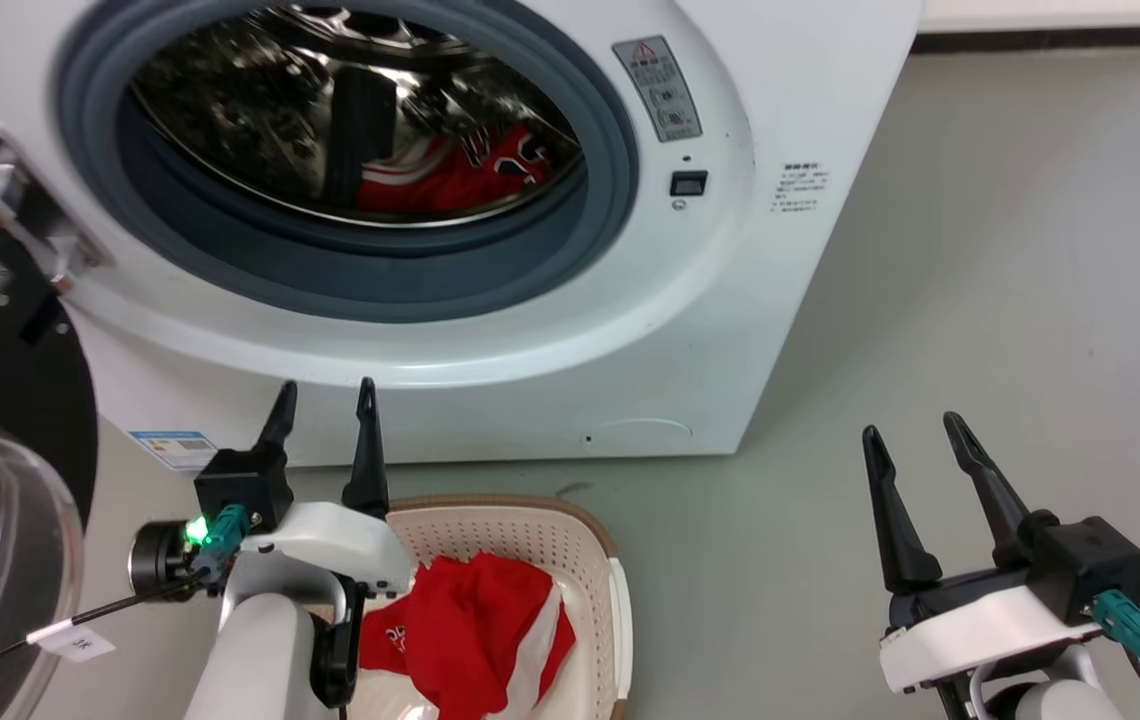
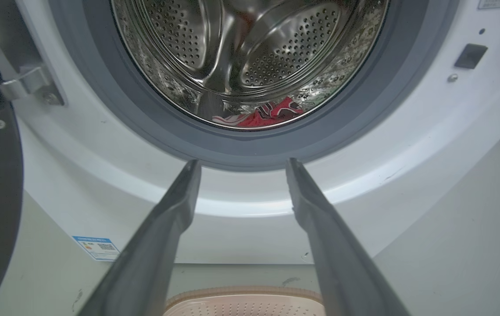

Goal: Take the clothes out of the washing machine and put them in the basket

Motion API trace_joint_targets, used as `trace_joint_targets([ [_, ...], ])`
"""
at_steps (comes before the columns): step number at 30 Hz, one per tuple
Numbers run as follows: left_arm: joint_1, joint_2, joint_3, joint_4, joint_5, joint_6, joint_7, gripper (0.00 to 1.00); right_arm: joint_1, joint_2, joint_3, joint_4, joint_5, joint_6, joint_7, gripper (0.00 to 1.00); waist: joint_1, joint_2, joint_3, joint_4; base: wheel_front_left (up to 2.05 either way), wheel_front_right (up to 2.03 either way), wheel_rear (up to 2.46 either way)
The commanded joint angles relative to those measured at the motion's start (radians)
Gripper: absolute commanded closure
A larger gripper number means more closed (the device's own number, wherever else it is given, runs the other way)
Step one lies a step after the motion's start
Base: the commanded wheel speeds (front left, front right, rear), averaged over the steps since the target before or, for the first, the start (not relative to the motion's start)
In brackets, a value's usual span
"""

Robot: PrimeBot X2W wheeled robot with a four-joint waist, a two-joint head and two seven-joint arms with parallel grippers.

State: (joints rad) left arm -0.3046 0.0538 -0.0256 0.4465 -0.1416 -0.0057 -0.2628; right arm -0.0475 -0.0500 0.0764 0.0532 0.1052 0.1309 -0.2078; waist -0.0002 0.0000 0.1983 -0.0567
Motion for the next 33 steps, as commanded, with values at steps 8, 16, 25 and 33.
trace_joint_targets([
  [8, -0.093, -0.002, 0.009, -0.023, -0.004, -0.022, -0.003, 0.00, 0.027, -0.001, -0.002, -0.051, -0.004, 0.000, 0.024, 0.00, 0.0002, 0.0000, -0.005, 0.025, 0.00, 0.00, 0.00],
  [16, -0.373, 0.040, 0.012, 0.223, -0.030, -0.071, 0.016, 0.00, -0.013, -0.001, 0.023, -0.058, 0.001, 0.000, 0.026, 0.00, 0.0002, 0.0000, 0.088, -0.018, 0.00, 0.00, 0.00],
  [25, -0.669, 0.118, 0.020, 0.480, -0.051, -0.083, 0.102, 0.00, -0.071, 0.000, 0.049, -0.040, 0.032, 0.000, -0.003, 0.00, 0.0002, 0.0000, 0.232, -0.104, 0.00, 0.00, 0.00],
  [33, -0.955, 0.214, 0.017, 0.629, -0.053, -0.076, 0.237, 0.00, -0.159, 0.000, 0.119, -0.001, 0.083, 0.000, -0.041, 0.00, 0.0002, 0.0000, 0.415, -0.203, 0.00, 0.00, 0.00],
])
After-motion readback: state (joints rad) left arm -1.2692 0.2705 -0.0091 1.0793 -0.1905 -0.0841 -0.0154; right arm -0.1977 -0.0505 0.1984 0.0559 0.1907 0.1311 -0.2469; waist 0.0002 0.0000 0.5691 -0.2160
